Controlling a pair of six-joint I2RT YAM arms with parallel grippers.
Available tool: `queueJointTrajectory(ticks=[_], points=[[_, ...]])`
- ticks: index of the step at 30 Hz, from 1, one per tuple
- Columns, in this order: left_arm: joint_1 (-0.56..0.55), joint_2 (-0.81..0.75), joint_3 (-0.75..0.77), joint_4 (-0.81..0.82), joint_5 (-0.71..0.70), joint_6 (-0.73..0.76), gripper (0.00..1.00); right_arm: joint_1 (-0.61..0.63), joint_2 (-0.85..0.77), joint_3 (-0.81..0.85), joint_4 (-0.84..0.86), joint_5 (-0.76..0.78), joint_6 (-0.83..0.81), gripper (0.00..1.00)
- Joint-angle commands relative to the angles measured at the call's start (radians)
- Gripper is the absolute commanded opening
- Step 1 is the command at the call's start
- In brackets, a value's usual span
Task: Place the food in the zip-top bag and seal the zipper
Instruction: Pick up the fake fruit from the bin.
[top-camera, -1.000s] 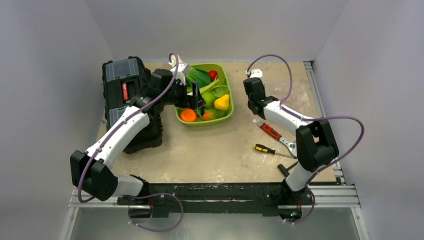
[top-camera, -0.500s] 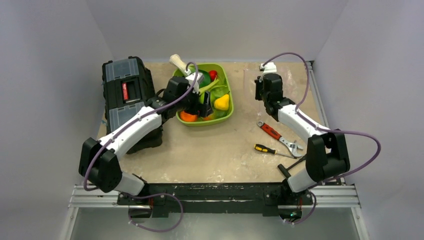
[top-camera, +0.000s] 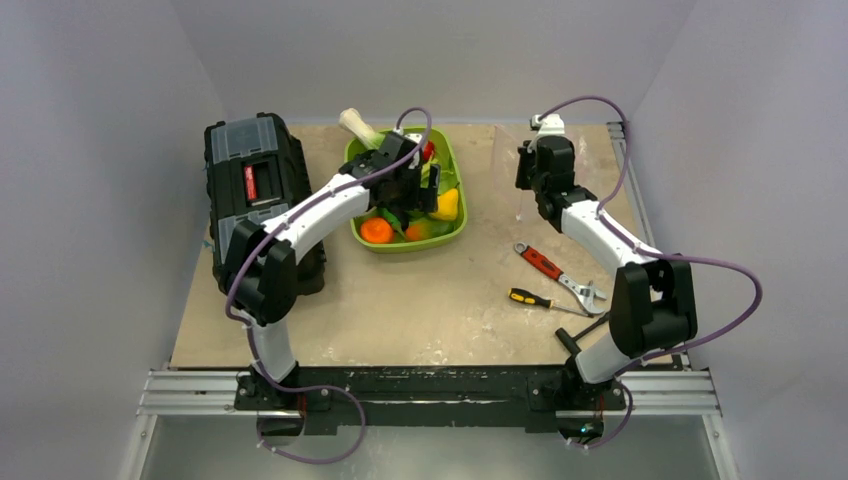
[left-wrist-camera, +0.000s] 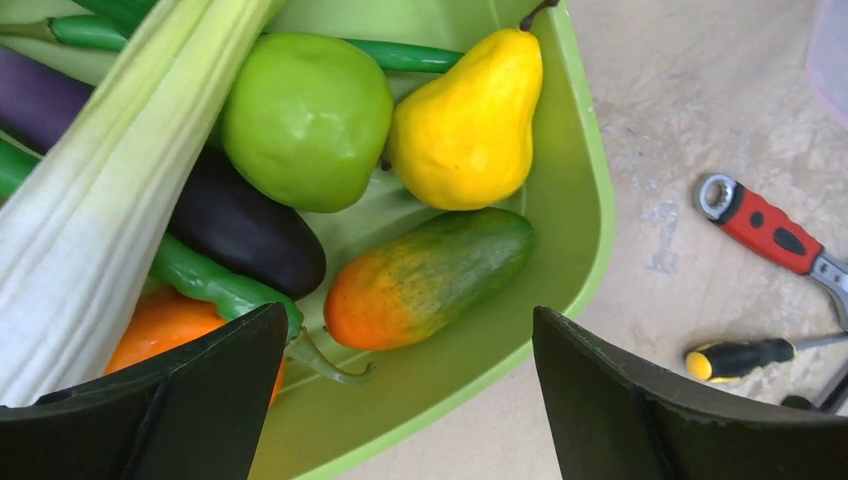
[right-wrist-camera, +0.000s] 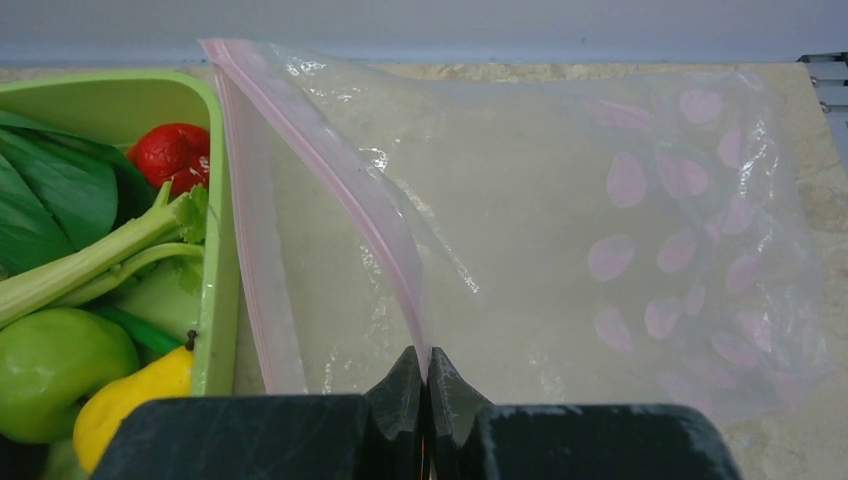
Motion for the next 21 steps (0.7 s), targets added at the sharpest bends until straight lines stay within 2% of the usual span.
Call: queueJointTrajectory(ticks=[1, 4, 6, 10, 21], points=[[-0.014, 0.051, 0.154, -0.116, -0.163, -0.021, 0.91, -0.004, -0.043, -0.015, 0.072, -0.032, -0.013, 0.0], [-0.016, 0.116, 0.242, -0.21, -0.263, -0.09, 0.9, -0.007, -0.07, -0.03, 0.09, -0.031, -0.027, 0.0], [-0.017, 0.165, 0.299, -0.285, -0.34, -0.19, 0.94, -0.01, -0.09, -0.045, 0.106, -0.05, -0.034, 0.0], [-0.019, 0.245, 0.376, -0.358, -0.347, -0.377, 0.94, -0.01, -0.047, 0.001, 0.065, -0.095, -0.056, 0.0], [-0.025, 0.333, 0.414, -0.312, -0.393, -0.363, 0.88, -0.01, -0.04, 0.012, 0.062, -0.155, -0.078, 0.0]])
